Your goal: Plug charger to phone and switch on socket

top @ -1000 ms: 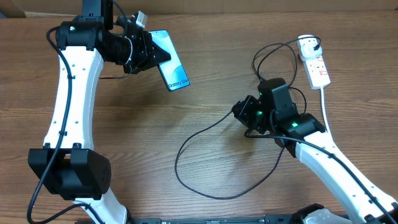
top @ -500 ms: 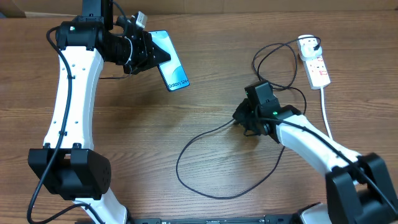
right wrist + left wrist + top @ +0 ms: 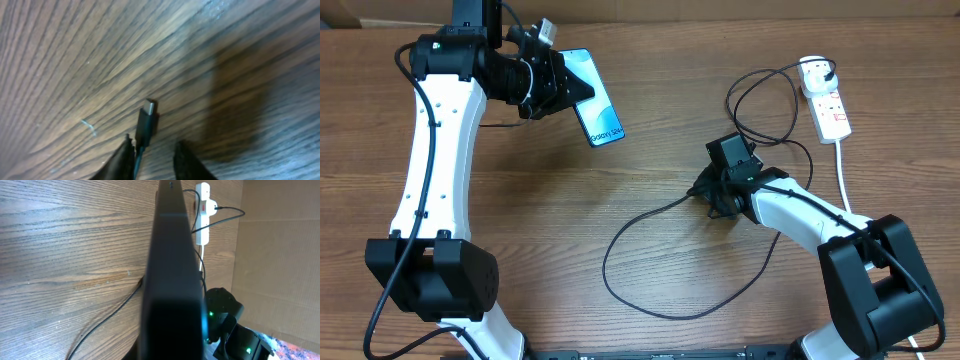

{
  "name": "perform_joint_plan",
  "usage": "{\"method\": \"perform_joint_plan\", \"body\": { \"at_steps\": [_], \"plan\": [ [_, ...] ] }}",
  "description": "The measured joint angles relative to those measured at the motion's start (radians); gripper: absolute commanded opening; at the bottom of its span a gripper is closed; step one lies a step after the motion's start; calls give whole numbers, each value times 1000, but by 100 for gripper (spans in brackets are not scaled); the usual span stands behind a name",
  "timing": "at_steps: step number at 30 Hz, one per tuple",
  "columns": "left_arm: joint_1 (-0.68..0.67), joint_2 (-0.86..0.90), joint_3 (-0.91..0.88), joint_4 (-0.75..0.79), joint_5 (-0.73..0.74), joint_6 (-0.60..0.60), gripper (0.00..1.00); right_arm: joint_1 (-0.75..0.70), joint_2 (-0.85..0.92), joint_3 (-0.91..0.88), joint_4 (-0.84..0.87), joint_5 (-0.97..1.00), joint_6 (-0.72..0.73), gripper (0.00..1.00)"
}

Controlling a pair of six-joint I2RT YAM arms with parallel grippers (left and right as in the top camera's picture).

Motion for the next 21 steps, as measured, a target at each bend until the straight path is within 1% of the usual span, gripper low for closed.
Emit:
{"method": "perform_joint_plan", "body": {
  "at_steps": [2,5,7,14,17,19,21],
  "plan": [
    [0,0,0,0,0,0,4,0,0,0,6,-13,9,34],
    [0,0,0,0,0,0,4,0,0,0,8,-31,25,41],
    [0,0,0,0,0,0,4,0,0,0,11,-37,34,41],
    [0,0,0,-2,0,0,4,0,4,0,20,-53,86,40],
    [0,0,0,-6,0,0,4,0,18,3,50,-55,112,40],
    [0,0,0,-6,0,0,4,0,30,10,68,-58,120,38],
    [0,0,0,-7,0,0,4,0,42,18,78,-61,126,33]
  ]
}}
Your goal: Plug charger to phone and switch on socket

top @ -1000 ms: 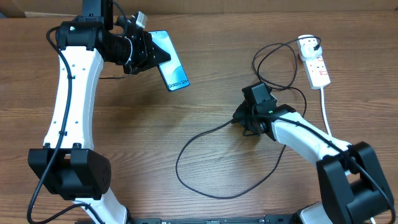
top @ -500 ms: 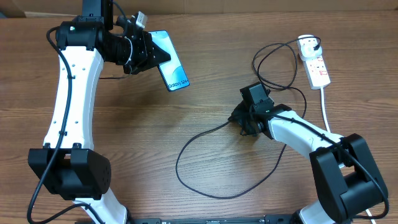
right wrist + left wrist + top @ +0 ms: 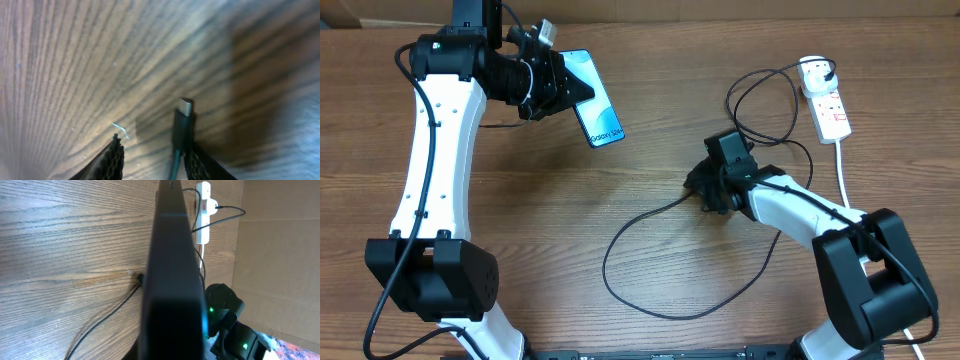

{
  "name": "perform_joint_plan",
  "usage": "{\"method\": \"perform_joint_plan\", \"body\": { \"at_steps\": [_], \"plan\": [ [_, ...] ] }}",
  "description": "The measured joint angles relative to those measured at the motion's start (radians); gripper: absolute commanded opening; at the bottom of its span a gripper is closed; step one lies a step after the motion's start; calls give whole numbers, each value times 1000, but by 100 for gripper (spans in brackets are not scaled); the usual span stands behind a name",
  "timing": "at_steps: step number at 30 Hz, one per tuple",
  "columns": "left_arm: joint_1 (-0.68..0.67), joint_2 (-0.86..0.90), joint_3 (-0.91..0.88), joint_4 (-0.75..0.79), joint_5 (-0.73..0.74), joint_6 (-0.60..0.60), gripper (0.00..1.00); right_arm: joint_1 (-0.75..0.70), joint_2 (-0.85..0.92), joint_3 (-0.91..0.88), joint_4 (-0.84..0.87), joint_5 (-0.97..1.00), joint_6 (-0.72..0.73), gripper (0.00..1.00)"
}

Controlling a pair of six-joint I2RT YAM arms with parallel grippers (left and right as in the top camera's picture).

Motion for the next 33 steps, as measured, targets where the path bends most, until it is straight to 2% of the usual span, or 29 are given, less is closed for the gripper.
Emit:
{"method": "perform_joint_plan", "body": {
  "at_steps": [3,25,30,33],
  "plan": [
    [0,0,0,0,0,0,4,0,9,3,5,-3,8,25],
    [0,0,0,0,0,0,5,0,36,16,32,8,16,21],
    [0,0,0,0,0,0,4,0,62,24,66,-8,15,4],
    [0,0,0,-3,0,0,4,0,75,31,77,-15,19,4]
  ]
}}
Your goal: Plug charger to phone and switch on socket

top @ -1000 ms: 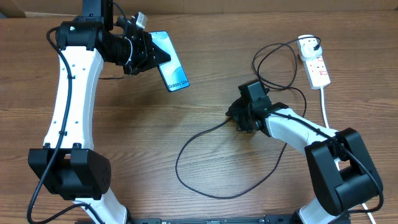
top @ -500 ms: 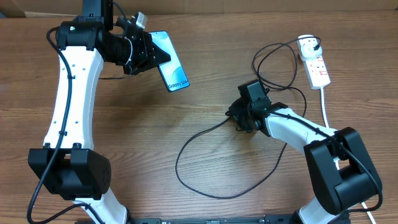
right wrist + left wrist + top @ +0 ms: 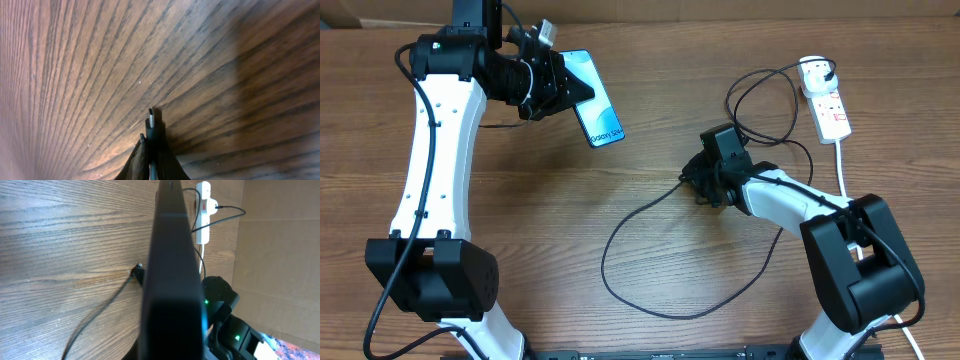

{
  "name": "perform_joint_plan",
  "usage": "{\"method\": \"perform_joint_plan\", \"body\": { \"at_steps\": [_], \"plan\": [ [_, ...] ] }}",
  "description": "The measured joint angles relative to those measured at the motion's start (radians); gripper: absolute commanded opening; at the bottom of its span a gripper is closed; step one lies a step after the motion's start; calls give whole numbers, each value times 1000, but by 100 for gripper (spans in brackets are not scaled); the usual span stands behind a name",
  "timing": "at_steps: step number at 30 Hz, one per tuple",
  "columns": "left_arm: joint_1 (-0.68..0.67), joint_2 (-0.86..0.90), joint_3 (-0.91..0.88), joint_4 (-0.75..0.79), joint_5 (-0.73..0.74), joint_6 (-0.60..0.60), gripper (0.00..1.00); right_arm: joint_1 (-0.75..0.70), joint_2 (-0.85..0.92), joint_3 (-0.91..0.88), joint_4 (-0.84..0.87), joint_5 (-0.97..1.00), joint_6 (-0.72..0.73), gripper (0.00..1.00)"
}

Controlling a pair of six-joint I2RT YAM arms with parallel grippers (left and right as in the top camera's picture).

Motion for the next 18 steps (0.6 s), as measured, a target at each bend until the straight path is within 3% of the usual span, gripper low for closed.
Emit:
{"method": "perform_joint_plan", "body": {
  "at_steps": [9,14,18],
  "plan": [
    [0,0,0,-16,0,0,4,-6,6,0,28,-55,-34,4],
    [0,0,0,-15,6,0,4,-35,-10,-20,35,-177,-151,4],
    [0,0,0,4,92,6,4,-56,-77,-42,56,-323,-271,4]
  ]
}}
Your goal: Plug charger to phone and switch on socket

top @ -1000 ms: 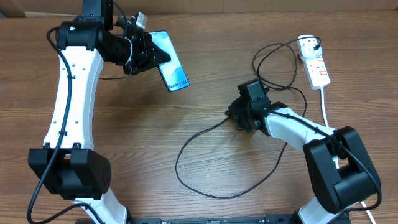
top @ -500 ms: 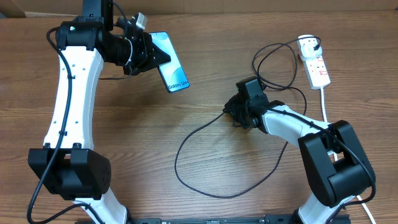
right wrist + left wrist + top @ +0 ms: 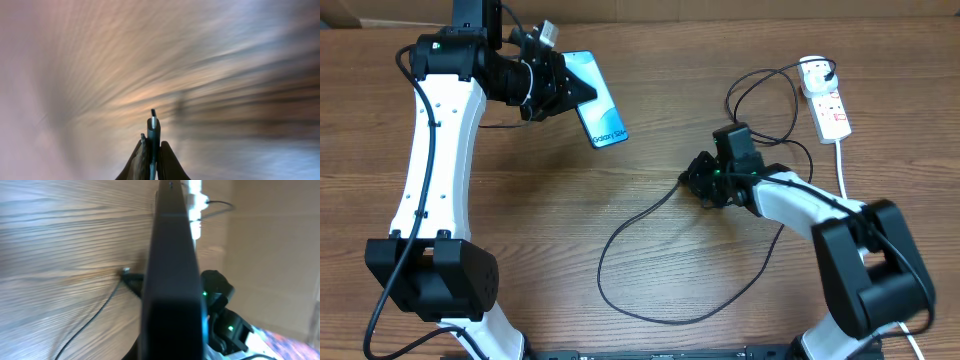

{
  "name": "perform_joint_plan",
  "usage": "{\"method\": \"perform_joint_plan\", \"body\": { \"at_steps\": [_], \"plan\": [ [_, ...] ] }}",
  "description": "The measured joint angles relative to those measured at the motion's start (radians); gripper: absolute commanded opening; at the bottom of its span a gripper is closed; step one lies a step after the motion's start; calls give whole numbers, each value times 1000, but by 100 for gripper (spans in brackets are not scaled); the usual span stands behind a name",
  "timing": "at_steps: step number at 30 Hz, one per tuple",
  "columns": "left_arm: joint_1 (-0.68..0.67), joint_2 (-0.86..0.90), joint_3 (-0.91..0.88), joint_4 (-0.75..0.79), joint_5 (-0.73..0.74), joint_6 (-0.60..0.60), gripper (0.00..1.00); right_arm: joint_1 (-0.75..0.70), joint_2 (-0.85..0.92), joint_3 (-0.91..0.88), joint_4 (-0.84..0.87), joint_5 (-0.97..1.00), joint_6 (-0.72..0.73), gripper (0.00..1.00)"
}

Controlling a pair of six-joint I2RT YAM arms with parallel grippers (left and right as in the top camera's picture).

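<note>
In the overhead view my left gripper [image 3: 566,92] is shut on the phone [image 3: 600,115], holding it above the table at the back left with its blue screen up. The left wrist view shows the phone [image 3: 172,280] edge-on, filling the middle. My right gripper [image 3: 700,181] is at mid-table, shut on the black charger plug [image 3: 153,127], whose metal tip points away from the fingers. The plug [image 3: 126,271] also shows beside the phone's edge. The white socket strip [image 3: 830,105] lies at the back right, with a white adapter plugged in.
The black charger cable [image 3: 620,265] runs from the plug in a wide loop over the front middle of the table, then back to the adapter. A white lead [image 3: 844,175] runs from the strip toward the front right. Brown cardboard walls [image 3: 270,255] stand round the table.
My right gripper, still shut on the plug, has shifted a little and turned; its wrist view is now motion-blurred. The phone has moved slightly to the right. The cable loop has shifted with the plug.
My right gripper stood open over the plug lying on the table, at first round it, then with the plug by one finger. Then it was shut on the plug, and now carries it. My left gripper held the phone aloft throughout.
</note>
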Motion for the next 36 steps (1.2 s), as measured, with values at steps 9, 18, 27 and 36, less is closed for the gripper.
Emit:
{"method": "perform_joint_plan", "body": {
  "at_steps": [9,18,27,36],
  "plan": [
    [0,0,0,80,357,43,4,-4,-247,-1,85,-413,-157,4],
    [0,0,0,136,573,46,4,-4,-298,-1,171,-703,-176,4],
    [7,0,0,139,598,46,4,-4,-307,-1,330,-933,-74,4],
    [7,0,0,80,491,49,4,-4,-307,-2,673,-980,158,4]
  ]
}}
